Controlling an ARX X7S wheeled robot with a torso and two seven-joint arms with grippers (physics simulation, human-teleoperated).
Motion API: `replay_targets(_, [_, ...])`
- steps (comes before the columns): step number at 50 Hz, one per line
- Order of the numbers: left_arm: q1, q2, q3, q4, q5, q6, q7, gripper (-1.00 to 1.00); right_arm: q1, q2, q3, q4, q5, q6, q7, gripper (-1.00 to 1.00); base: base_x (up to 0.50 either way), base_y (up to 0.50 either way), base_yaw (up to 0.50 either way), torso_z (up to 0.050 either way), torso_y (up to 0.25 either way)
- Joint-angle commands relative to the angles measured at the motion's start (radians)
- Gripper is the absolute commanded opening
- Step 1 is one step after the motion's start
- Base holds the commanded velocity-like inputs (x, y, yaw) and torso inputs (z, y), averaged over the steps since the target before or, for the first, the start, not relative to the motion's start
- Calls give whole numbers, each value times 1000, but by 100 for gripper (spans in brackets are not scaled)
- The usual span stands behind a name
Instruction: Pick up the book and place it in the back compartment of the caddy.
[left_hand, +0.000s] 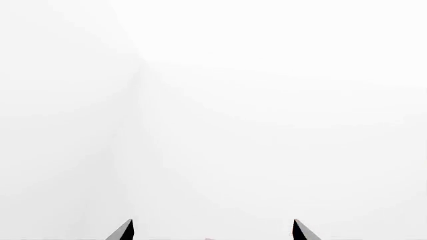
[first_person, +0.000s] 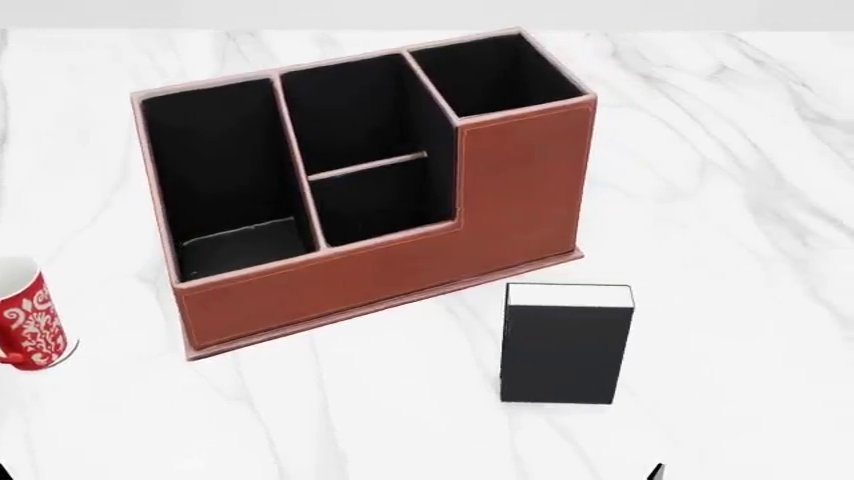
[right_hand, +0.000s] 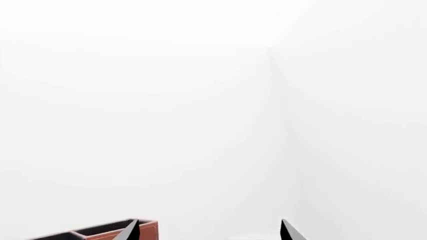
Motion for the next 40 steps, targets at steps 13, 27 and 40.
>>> replay_targets(13, [-3,-18,20,-6,1,6,-27,100,2,14,-13,0,5,0,15,100,0,-234,0,0,0])
replay_targets(27, [1,-27,29,-1,-2,6,-38,100,1,20,-19,-3,4,2,24,100,-1,-194,0,0,0])
replay_targets(40, [1,-32,36,0,2,5,-47,100,3,26,-26,-1,4,2,32,100,0,-191,0,0,0])
